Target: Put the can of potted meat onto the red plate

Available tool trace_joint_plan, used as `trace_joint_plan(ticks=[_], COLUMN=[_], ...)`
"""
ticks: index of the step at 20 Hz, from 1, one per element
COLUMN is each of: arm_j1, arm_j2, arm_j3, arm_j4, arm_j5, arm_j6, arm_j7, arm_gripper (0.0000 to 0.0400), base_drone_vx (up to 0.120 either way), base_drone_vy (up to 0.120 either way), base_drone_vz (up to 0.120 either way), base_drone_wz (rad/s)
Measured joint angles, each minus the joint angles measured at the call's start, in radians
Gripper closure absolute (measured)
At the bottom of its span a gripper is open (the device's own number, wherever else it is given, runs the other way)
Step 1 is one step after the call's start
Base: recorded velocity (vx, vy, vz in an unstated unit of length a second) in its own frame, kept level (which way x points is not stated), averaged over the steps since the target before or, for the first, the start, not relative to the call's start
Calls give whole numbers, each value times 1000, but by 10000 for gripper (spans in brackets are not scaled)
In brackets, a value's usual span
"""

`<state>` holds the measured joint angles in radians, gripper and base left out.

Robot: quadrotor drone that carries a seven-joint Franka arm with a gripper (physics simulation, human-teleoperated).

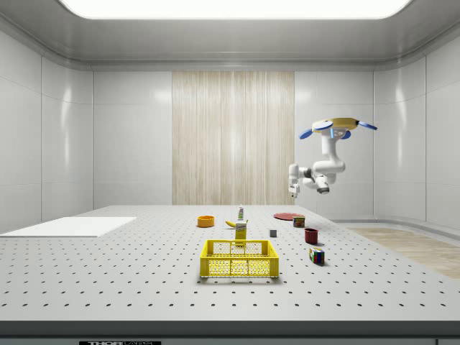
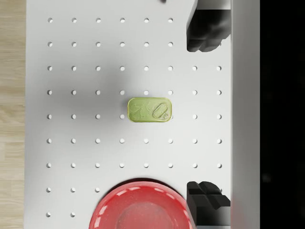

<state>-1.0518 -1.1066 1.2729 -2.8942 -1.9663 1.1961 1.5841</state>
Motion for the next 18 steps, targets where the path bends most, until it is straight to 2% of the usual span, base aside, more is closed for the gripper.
trace_joint_plan(ticks=[11, 13, 18], arm_j1=[-24, -28, -36], arm_j2=[-57, -67, -91], arm_j3=[21, 24, 31], arm_j4=[4, 5, 6], arm_j5=[29, 34, 47], arm_j6=[49, 58, 79], arm_j7=[22, 25, 33], arm_gripper=[0, 0, 0], base_drone_vx=[-7, -80, 0], base_drone_vy=[0, 0, 24], base_drone_vz=[-120, -120, -120], base_drone_wz=[0, 0, 0])
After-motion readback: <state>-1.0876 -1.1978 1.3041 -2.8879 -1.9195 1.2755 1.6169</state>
